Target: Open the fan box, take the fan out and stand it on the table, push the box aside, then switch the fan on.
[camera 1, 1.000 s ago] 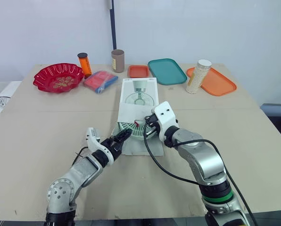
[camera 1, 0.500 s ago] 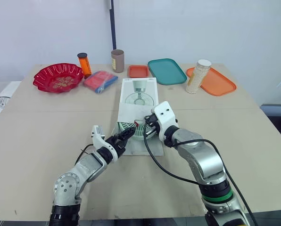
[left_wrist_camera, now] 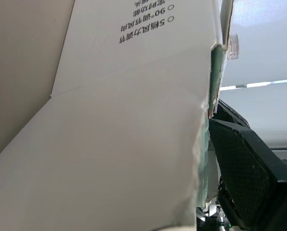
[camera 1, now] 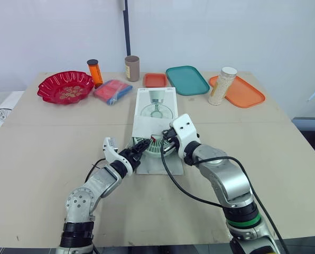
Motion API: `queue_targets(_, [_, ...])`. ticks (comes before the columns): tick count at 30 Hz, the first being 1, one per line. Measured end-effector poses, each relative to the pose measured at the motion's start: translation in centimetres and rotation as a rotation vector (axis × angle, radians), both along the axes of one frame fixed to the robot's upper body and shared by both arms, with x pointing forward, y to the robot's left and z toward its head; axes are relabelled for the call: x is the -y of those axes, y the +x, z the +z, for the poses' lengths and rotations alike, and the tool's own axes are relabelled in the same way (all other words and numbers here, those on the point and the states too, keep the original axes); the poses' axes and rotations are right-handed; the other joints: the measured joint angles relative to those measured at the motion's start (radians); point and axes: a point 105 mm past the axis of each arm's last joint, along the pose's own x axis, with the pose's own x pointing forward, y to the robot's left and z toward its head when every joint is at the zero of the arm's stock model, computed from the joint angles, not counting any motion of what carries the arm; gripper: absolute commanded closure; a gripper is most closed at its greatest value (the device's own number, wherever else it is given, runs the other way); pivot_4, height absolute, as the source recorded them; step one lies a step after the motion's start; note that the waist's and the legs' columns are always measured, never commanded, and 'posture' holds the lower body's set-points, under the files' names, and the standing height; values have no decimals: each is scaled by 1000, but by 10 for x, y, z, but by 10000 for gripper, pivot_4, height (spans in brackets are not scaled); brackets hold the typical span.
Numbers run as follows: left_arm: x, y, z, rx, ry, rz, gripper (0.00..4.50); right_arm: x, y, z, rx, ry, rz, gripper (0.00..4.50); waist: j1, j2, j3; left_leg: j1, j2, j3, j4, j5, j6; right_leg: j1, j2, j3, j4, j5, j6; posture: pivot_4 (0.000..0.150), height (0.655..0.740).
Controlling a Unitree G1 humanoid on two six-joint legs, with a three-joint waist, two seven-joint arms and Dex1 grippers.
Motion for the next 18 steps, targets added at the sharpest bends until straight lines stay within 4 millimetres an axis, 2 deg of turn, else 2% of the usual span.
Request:
queue_targets(3, [2,0,2,11,-11,-7,18149,0,0,0,0,-1,-1,45000,0,0,0,0,0,0,0,0,0,0,0,0,0,0,0,1500,7382])
queue_targets(4, [4,0,4,18,-21,-11,22957,0,0,0,1,-1,-3,45000,1,0,0,0,0,0,0,0,0,0,0,0,0,0,0,1500,7382])
queue_targets(6, [5,0,5,20,-31,-14,27952,1,1,0,0,-2,-8,45000,1,0,0,0,0,0,0,0,0,0,0,0,0,0,0,1500,7382])
queue_targets(11, [4,-4,5,24,-38,-11,28507,0,1,0,-1,2,-4,45000,-2,0,0,0,0,0,0,0,0,0,0,0,0,0,0,1500,7382])
queue_targets(18, [-3,-20,3,15,-41,-24,28507,-5,2,2,-1,5,7,45000,-12,0,0,0,2,1,-1,0,0,-1,1,0,-1,0,0,1500,7382])
